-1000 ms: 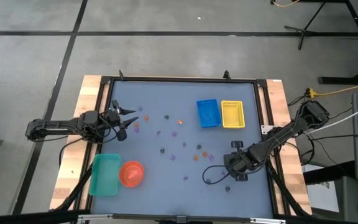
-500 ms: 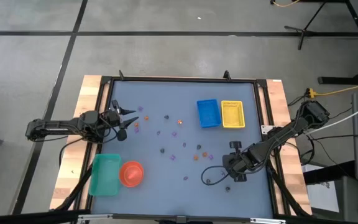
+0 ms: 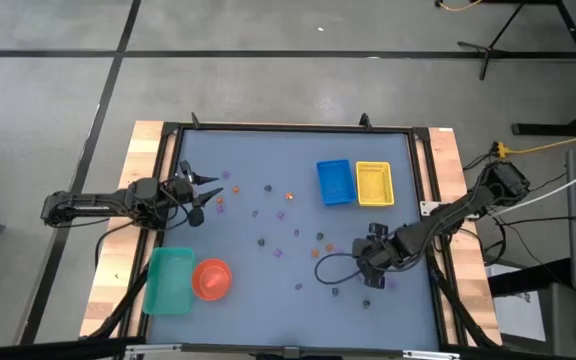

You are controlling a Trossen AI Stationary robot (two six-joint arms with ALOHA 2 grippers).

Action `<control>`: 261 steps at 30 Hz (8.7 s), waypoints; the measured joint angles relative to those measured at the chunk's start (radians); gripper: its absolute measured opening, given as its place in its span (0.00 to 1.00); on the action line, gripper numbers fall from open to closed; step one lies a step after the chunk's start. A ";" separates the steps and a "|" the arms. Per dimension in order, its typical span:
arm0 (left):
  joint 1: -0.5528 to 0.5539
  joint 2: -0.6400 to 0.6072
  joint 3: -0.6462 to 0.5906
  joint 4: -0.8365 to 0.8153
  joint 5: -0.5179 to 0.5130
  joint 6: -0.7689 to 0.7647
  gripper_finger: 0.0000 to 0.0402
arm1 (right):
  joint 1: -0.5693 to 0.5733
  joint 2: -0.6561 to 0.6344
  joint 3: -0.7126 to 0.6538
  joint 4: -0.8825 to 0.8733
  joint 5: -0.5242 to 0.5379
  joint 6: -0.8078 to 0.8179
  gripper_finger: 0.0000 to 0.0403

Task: Sort Halloween decoration
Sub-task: Put the violet spider toy into the blue box, then put the orange pumpkin toy into the yellow box

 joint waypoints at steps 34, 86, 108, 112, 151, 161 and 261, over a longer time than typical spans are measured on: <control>0.000 0.000 0.000 0.000 0.000 0.000 0.34 | -0.005 -0.002 -0.130 0.148 -0.023 -0.002 0.48; 0.000 0.000 0.000 0.000 0.000 0.000 0.34 | -0.006 -0.001 -0.130 0.150 -0.034 -0.006 0.27; 0.000 0.000 0.000 0.000 0.000 0.000 0.34 | -0.005 0.002 -0.095 0.152 -0.026 -0.036 0.27; 0.000 0.000 0.000 0.000 0.000 0.000 0.34 | -0.005 0.002 -0.095 0.152 -0.012 -0.038 0.27; 0.000 0.000 0.000 0.000 0.000 0.000 0.34 | -0.492 -0.001 0.069 0.397 0.236 -0.816 0.27; 0.000 0.000 0.000 0.000 0.000 0.000 0.34 | -0.620 -0.001 0.099 0.189 0.239 -0.845 0.27; 0.000 0.000 0.000 -0.002 0.000 0.000 0.34 | -0.258 0.087 -0.032 0.512 0.010 -0.444 0.42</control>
